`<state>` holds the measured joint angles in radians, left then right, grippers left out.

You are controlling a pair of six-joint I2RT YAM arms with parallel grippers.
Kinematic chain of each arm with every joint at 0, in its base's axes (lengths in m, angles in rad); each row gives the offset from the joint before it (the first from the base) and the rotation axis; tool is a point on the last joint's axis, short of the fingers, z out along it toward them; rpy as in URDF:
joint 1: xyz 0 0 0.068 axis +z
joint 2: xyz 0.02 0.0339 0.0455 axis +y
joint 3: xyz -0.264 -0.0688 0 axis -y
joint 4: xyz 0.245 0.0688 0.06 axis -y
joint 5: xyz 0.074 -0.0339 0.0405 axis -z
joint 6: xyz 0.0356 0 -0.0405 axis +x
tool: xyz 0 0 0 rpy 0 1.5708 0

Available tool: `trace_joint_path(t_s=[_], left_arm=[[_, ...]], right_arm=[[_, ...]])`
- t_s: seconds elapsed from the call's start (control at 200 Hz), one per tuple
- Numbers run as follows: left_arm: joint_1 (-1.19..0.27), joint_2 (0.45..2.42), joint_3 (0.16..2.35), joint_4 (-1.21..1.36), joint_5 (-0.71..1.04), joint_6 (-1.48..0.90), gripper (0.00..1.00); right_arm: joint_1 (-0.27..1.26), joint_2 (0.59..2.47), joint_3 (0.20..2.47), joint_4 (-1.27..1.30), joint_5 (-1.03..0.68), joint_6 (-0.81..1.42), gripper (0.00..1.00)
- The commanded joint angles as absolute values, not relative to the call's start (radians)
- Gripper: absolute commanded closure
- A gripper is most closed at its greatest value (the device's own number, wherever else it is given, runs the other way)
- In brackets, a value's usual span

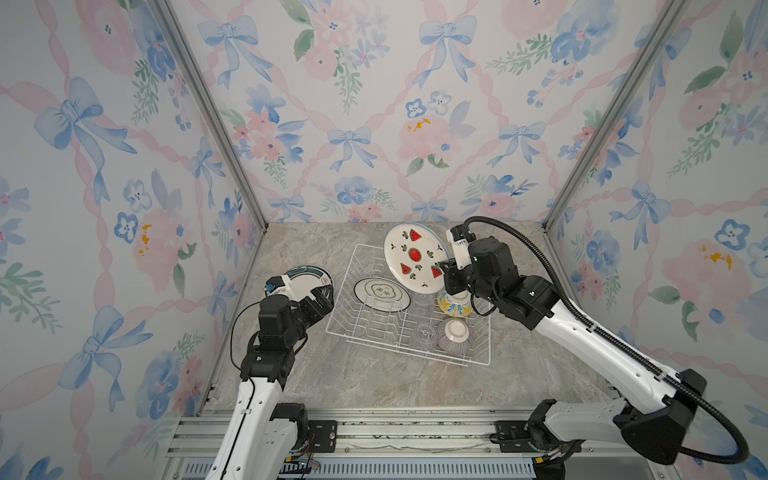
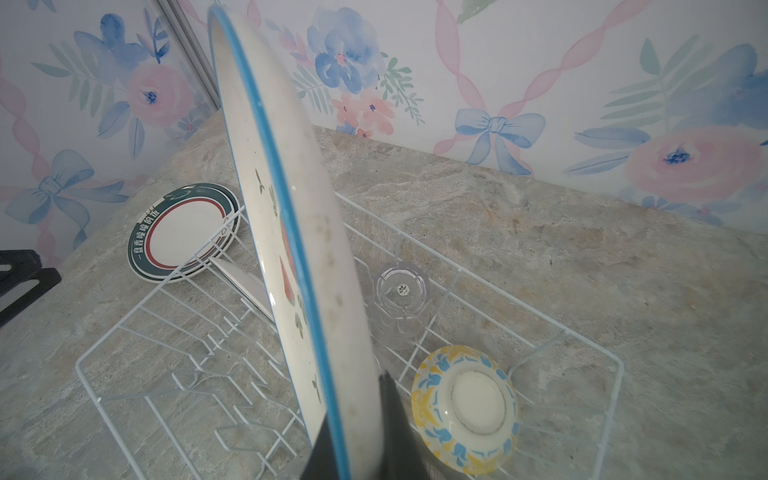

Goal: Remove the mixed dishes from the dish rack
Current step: 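Lift the watermelon-print plate up out of the rack with the right gripper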

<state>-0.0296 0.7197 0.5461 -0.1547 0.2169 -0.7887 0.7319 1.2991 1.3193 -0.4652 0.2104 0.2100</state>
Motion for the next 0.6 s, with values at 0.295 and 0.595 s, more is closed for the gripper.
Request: trace_joint_path(t_s=[0.295, 0.595], left_arm=[[-0.106, 0.913, 0.652, 0.051, 0.222, -0.827, 0.02], [-0.191, 1.136, 0.804, 0.209, 0.268, -0.816, 0.02]], right_arm=[[0.722, 1.288, 1.350, -0.231, 0.161, 0.314, 1.00], [0.722, 1.363, 1.368, -0.140, 0.152, 0.403, 1.00]])
